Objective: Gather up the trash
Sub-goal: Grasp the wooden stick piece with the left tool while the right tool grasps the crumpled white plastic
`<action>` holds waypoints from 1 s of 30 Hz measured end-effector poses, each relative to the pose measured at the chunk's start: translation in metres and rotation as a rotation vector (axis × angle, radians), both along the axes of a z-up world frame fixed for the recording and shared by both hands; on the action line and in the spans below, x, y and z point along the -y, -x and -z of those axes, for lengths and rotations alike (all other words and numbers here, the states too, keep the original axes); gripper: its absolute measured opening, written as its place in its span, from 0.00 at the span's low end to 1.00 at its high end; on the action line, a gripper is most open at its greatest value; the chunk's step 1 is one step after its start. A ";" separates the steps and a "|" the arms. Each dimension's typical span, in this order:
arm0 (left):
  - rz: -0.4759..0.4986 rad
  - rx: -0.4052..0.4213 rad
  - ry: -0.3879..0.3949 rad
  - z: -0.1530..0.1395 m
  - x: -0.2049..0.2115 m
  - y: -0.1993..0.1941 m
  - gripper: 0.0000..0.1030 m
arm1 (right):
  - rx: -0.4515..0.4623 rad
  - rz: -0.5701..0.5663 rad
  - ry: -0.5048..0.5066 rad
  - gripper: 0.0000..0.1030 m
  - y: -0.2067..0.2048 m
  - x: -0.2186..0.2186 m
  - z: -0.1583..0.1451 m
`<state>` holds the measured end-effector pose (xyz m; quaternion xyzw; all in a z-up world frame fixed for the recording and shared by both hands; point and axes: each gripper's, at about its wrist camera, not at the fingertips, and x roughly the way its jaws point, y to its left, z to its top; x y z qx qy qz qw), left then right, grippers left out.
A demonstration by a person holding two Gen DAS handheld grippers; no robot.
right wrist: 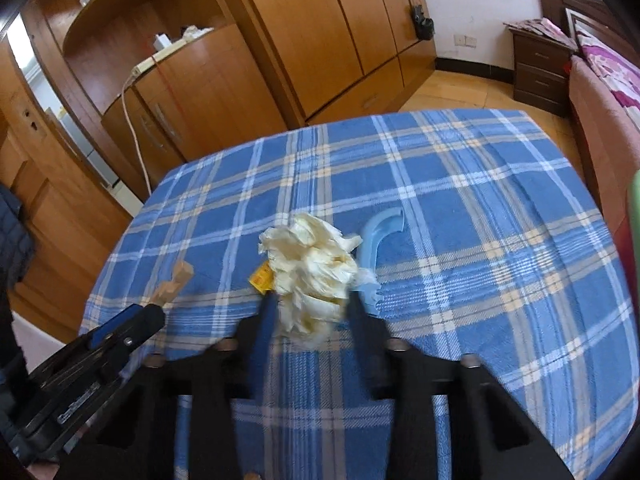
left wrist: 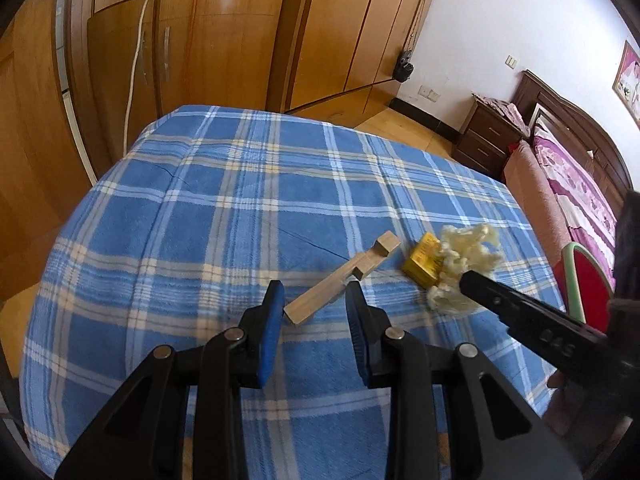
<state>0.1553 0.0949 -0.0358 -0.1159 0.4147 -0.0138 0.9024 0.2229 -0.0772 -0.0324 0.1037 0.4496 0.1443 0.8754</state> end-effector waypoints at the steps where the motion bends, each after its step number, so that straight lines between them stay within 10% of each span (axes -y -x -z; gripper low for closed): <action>1: 0.000 0.001 0.003 -0.001 0.001 0.001 0.31 | -0.002 0.002 -0.002 0.18 0.000 0.001 0.001; 30: 0.139 0.049 -0.005 -0.030 0.074 0.040 0.31 | 0.123 0.138 -0.123 0.14 0.100 0.096 -0.050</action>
